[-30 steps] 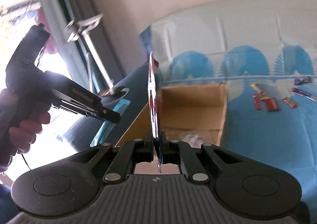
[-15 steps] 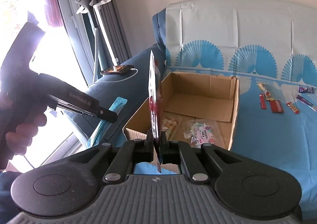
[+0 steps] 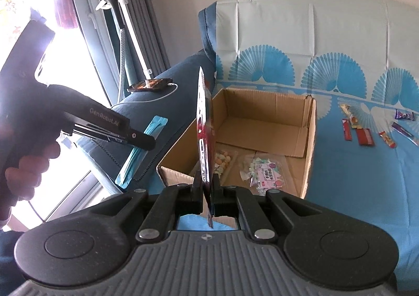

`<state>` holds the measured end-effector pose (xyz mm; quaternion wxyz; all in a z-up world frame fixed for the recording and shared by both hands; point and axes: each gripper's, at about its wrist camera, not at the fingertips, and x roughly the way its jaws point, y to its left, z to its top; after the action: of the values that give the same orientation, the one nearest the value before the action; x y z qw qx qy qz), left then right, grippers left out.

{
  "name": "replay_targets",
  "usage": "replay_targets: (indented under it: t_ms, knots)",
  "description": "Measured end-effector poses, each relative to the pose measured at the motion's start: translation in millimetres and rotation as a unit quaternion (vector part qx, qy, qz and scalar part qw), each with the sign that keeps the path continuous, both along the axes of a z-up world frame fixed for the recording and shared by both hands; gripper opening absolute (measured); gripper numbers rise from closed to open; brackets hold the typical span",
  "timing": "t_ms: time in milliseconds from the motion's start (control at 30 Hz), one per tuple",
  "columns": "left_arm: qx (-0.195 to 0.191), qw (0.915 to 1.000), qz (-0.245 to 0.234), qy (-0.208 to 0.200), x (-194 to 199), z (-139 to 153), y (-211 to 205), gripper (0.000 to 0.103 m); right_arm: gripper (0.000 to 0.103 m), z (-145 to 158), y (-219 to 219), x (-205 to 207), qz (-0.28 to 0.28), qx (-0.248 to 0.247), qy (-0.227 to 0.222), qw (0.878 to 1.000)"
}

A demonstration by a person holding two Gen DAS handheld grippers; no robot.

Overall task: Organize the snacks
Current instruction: 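Carry the blue stick and red pouch over the box and release both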

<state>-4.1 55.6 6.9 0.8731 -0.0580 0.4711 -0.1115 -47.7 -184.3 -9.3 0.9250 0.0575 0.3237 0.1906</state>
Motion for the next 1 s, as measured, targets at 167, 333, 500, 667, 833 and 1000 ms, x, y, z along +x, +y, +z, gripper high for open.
replay_targets:
  t_ms: [167,333,500,667,833,1000]
  knots:
    - [-0.005,1.0000,-0.003,-0.007,10,3,-4,0.015,0.005,-1,-1,8,-0.005,0.001,0.003,1.000]
    - [-0.007,0.9999,-0.007,-0.012,22,4,-7,0.015,0.005,-3,-3,18,-0.007,0.011,0.008,1.000]
    - [-0.004,0.9999,-0.006,-0.015,35,2,-8,0.015,0.005,-8,-4,31,-0.010,0.015,0.017,1.000]
    - [-0.005,0.9999,-0.003,-0.015,53,0,-8,0.015,0.005,-15,-3,47,-0.013,0.015,0.025,0.999]
    - [-0.009,0.9998,-0.003,-0.017,72,-3,-13,0.015,0.005,-23,-2,64,-0.015,0.018,0.034,0.999]
    - [-0.014,0.9998,0.001,-0.017,92,-10,-19,0.015,0.005,-34,0,84,-0.017,0.019,0.046,0.999]
